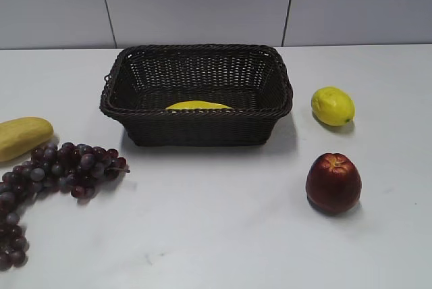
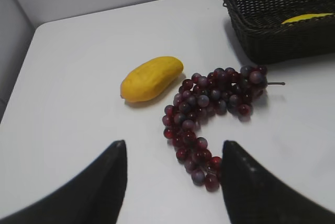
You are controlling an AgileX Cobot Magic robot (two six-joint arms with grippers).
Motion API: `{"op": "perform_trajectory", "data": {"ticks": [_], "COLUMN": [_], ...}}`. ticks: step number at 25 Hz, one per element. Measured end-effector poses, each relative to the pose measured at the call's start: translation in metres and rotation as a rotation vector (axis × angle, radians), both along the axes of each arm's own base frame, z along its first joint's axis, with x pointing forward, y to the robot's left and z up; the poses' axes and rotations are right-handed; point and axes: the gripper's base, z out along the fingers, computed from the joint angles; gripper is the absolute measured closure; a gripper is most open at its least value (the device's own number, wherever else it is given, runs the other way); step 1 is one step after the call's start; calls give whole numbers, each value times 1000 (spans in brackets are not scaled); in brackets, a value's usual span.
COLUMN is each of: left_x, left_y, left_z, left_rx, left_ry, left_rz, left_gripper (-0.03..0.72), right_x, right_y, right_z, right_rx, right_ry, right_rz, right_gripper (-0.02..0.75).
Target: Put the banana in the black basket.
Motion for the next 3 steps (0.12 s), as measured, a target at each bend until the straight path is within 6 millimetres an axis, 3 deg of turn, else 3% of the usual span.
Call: {"op": "perform_trajectory", "data": {"ticks": [3], "left_x": [0], "left_y": [0], "left_z": [0], "left_rx": [0], "left_ry": [0], "left_rz": [-21], "left_gripper": [134], "right_x": [0], "right_y": [0], "right_z": [0], "right_rx": [0], "right_ry": [0], "right_rz": [0], "right_gripper": [437]}}
